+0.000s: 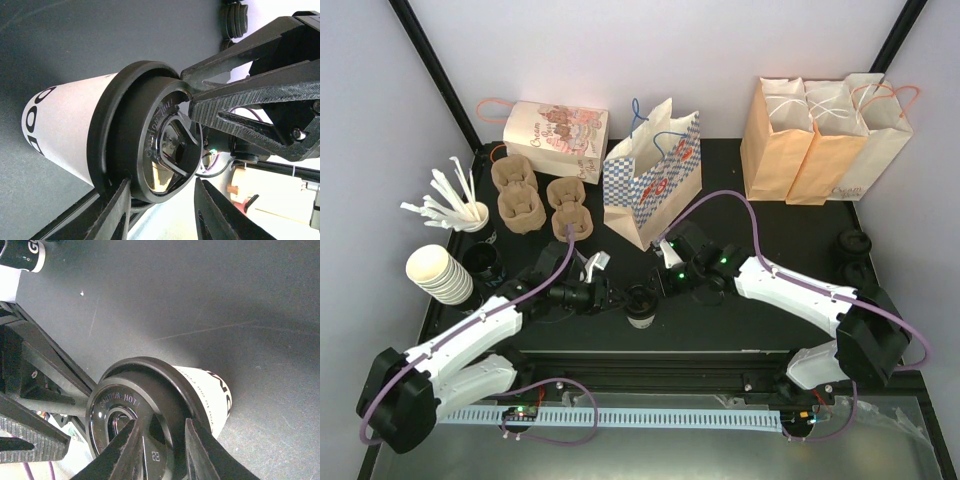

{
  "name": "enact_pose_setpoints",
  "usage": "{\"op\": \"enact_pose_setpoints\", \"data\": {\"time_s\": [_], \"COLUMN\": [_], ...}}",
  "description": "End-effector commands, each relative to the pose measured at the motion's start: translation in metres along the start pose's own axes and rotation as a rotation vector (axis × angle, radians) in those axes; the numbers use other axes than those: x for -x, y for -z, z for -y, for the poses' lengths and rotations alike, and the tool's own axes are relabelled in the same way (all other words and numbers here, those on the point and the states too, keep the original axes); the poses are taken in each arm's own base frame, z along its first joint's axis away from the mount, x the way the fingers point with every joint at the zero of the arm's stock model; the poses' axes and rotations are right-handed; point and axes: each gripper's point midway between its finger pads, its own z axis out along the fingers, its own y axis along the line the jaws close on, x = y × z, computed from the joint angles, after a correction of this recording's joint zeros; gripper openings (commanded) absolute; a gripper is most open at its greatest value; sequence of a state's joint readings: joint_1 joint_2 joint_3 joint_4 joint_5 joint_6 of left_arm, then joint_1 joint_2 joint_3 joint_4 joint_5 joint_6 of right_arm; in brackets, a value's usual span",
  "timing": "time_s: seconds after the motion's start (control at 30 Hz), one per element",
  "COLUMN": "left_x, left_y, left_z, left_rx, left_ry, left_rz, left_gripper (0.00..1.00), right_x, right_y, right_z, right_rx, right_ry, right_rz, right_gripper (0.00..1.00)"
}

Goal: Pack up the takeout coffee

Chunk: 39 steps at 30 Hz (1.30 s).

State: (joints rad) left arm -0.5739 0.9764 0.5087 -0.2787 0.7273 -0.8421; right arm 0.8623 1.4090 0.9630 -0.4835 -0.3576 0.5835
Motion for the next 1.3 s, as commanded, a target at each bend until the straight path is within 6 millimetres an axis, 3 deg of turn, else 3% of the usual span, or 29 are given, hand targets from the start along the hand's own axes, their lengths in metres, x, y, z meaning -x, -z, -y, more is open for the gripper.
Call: {"op": "enact_pose_setpoints", "data": {"time_s": [0.0,0.33,0.73,1.1,1.27], "left_x": [0.007,0.003,-0.016,-0.033,-0.043], "left_y": [-0.005,-0.014,-0.028,-0.036,-0.044], "left_z": [-0.004,-0.033,-0.075,-0.102,-0.097], "left_rx": [0.031,0.111,0.169,0.227,0.204], "left_ry": [-0.019,0.002,0.05,0.067,0.073], "left_rz": [0.016,0.007,-0.038,-0.067,-0.101], "left_gripper": [0.38,0.38,0.38,0.38,0.38], "right_x": [-0.01,-0.032,-0.065,-0.057,-0.049], "right_y": [-0.001,-0.011,-0.031,-0.025,-0.025], "right_z": [-0.002,0.014,0.035,0.033,0.033], "right_rx": [0.014,0.004,0.028,0.007,-0.017], "right_ry": [-0.007,-0.048,-0.124,-0.096,-0.074], "right_rz": [-0.032,-0.07,-0.104,-0.09,-0.079], "right_gripper": [0.27,0.28,0.28,0.28,0.28]}}
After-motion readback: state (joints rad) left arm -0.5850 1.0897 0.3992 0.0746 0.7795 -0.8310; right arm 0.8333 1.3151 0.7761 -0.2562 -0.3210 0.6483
